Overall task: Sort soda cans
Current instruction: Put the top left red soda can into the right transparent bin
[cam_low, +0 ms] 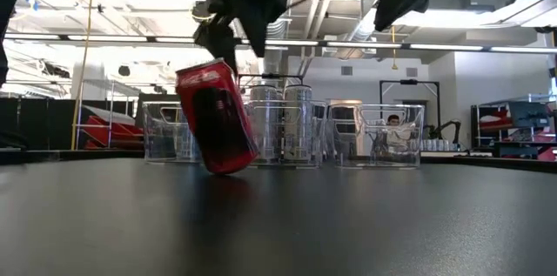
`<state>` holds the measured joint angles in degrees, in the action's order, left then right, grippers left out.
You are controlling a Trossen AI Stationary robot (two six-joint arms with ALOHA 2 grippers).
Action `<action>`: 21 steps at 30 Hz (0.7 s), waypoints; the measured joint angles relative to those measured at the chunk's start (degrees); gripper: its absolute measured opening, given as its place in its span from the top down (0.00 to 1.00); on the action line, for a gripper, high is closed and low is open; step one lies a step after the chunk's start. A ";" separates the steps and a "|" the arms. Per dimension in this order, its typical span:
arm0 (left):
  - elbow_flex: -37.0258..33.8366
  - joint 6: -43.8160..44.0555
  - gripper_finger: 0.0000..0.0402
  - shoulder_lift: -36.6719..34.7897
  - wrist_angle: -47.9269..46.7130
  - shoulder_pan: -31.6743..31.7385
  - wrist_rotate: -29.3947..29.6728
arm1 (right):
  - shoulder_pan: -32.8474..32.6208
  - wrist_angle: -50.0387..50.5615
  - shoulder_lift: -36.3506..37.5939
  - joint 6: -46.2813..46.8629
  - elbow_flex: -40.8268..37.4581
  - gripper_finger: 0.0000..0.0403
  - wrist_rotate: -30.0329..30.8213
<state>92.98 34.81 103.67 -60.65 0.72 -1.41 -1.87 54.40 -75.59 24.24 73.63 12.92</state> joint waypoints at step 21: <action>-17.60 14.04 0.11 -24.41 -2.49 -15.45 17.14 | -1.62 -32.71 -20.57 -38.75 2.03 0.23 -16.47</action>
<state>75.38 48.85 79.26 -63.14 -14.72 15.73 -3.49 21.69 -96.16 -14.52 75.66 -3.55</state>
